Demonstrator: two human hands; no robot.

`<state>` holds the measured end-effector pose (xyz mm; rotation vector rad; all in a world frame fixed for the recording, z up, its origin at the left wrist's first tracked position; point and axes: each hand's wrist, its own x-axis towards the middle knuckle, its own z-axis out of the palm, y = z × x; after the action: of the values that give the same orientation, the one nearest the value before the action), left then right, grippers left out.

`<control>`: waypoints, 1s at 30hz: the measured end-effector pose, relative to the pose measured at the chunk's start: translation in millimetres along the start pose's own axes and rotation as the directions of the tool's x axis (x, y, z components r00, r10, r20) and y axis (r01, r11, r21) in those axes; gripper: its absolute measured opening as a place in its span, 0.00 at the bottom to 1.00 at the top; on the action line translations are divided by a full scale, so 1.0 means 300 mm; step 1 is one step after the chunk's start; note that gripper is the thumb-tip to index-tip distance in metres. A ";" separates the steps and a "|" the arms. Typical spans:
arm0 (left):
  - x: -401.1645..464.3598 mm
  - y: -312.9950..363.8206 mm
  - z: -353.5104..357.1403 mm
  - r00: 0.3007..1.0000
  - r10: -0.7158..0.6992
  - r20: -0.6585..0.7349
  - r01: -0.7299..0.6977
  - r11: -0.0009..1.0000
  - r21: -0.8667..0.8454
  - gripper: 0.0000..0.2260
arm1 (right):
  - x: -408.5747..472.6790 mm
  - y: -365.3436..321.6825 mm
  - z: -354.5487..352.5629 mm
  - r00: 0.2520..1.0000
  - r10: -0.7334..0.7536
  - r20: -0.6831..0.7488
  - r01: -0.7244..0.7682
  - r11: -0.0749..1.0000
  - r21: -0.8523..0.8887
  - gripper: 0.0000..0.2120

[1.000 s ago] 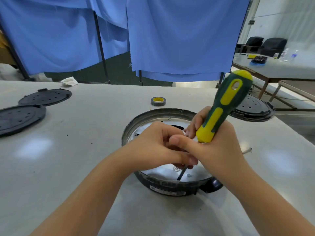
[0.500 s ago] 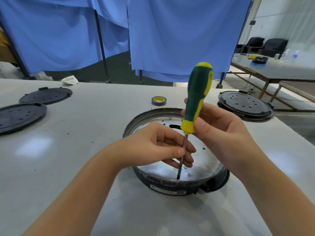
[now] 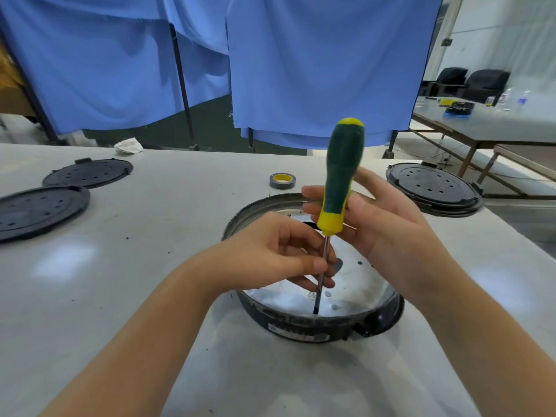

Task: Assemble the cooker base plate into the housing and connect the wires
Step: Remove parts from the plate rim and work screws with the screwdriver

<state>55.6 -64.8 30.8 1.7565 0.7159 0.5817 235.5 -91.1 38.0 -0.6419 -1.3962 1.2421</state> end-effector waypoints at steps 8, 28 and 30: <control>-0.012 -0.008 0.009 0.999 -0.005 0.032 0.004 1.000 0.029 0.09 | -0.005 -0.044 -0.010 0.999 -0.021 0.038 0.029 0.972 -0.232 0.17; -0.048 -0.047 0.109 0.967 0.111 -0.231 -0.092 0.992 0.090 0.10 | -0.019 -0.105 0.011 0.975 0.161 0.151 -0.130 0.971 -0.200 0.21; -0.050 -0.046 0.107 0.971 0.106 -0.217 -0.091 0.993 0.078 0.10 | -0.023 -0.108 0.006 0.987 0.111 0.117 -0.074 0.957 -0.282 0.21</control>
<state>64.9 -93.7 8.1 1.8149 0.8124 0.8386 243.8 -107.6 65.5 -0.8376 -1.6857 1.1896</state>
